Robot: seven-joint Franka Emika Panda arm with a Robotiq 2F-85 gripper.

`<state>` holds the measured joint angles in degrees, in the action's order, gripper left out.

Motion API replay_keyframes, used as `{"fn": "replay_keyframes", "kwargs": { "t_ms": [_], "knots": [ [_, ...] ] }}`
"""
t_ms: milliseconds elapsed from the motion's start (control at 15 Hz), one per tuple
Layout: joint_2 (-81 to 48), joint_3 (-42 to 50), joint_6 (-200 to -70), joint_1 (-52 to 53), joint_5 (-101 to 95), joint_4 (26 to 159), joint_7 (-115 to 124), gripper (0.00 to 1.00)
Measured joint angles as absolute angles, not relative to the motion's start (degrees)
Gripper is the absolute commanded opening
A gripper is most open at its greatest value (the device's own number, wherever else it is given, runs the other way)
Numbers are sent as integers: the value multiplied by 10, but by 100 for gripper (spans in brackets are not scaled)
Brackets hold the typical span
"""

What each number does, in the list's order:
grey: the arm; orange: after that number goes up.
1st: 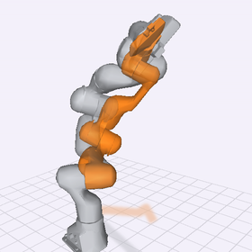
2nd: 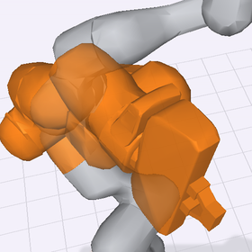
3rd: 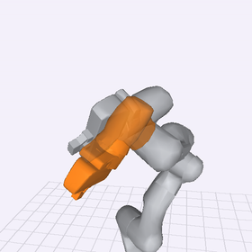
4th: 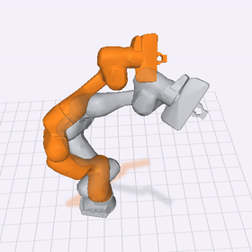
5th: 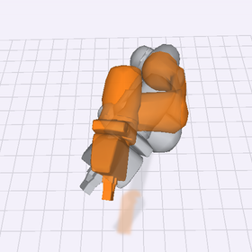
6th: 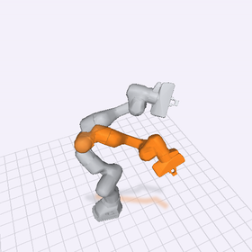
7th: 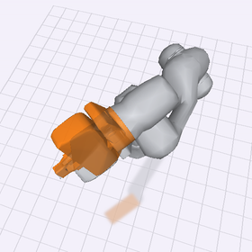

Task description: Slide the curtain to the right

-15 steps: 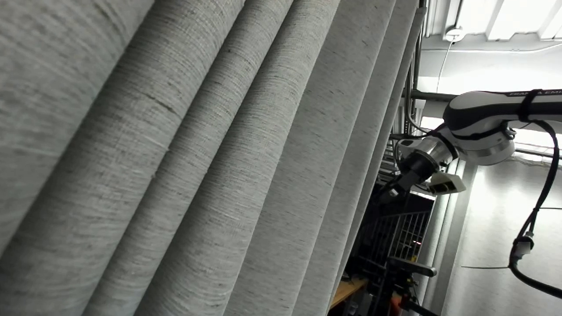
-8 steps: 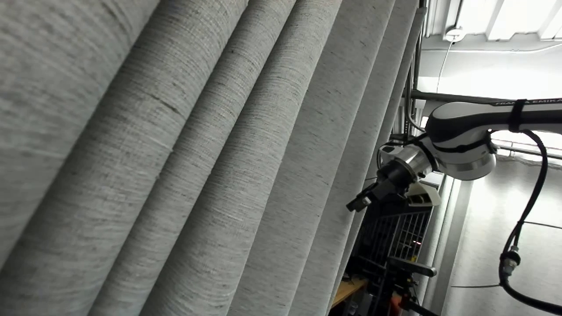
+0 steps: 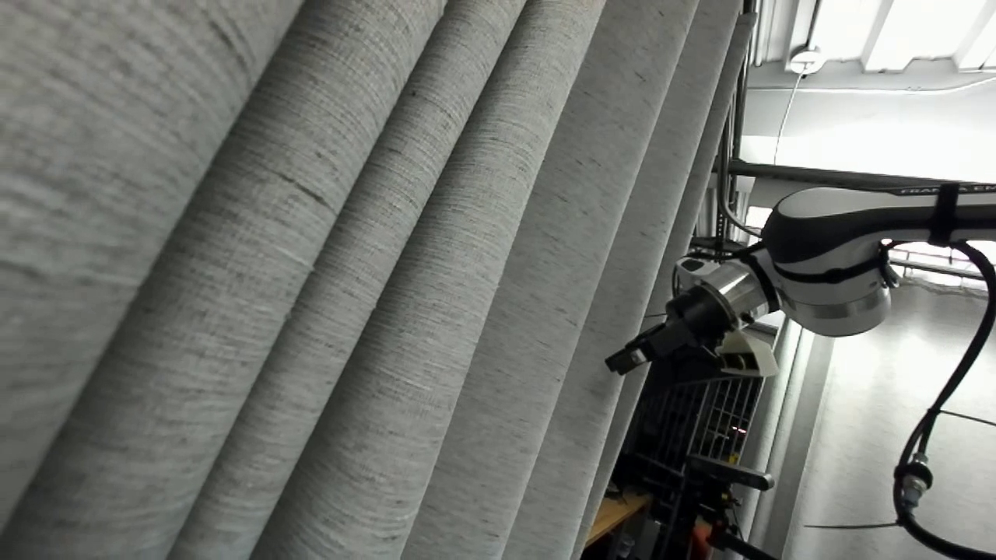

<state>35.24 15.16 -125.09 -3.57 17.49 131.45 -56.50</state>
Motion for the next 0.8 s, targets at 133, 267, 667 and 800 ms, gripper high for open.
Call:
{"fn": "replay_keyframes", "kwargs": {
  "t_ms": [133, 267, 667, 800],
  "knots": [
    [362, 152, -1251, -36, 174, 1324, -565, 100],
    [366, 153, -1251, -36, 174, 1326, -565, 100],
    [367, 153, -1251, -35, 174, 1327, -565, 100],
    [367, 153, -1251, -35, 174, 1327, -565, 100]
  ]
}}
